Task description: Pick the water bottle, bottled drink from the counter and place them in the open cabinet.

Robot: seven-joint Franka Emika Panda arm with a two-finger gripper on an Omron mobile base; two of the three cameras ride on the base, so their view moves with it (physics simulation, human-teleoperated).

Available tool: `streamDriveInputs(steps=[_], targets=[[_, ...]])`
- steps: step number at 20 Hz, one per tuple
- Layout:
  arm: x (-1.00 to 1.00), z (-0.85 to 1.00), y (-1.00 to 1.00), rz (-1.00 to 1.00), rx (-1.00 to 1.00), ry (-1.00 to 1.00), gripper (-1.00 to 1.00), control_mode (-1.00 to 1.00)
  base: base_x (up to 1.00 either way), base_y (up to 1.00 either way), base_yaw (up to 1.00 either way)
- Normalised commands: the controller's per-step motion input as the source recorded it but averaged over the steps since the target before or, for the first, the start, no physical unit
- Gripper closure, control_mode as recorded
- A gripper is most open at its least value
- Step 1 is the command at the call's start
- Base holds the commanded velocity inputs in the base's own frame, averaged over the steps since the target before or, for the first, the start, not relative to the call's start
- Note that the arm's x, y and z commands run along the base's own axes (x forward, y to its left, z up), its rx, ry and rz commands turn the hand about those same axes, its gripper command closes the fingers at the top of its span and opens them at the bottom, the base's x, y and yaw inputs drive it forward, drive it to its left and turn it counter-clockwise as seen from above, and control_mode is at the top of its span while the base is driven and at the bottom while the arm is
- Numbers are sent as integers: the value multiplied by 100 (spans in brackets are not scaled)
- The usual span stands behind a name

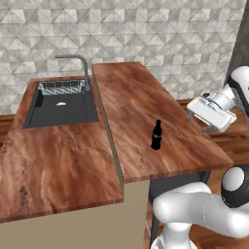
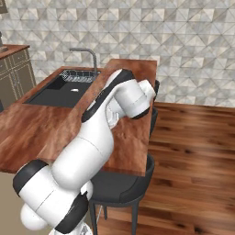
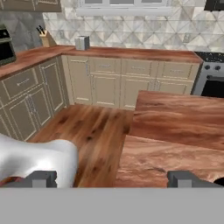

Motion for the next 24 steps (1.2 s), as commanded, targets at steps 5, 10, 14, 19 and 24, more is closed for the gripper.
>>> streamDriveInputs(steps=[5,10,14,19,24], targets=[[40,-19,11,-11,9,-3,-100,-100,0,0,0],[36,-15,10,-7,2,-4,-100,-100,0,0,0],[35,-11,8,0,0,-6,-100,-100,0,0,0],[33,-9,0,0,0,-1,-100,-100,0,0,0],[30,-14,0,1,0,0,-100,-100,0,0,0]])
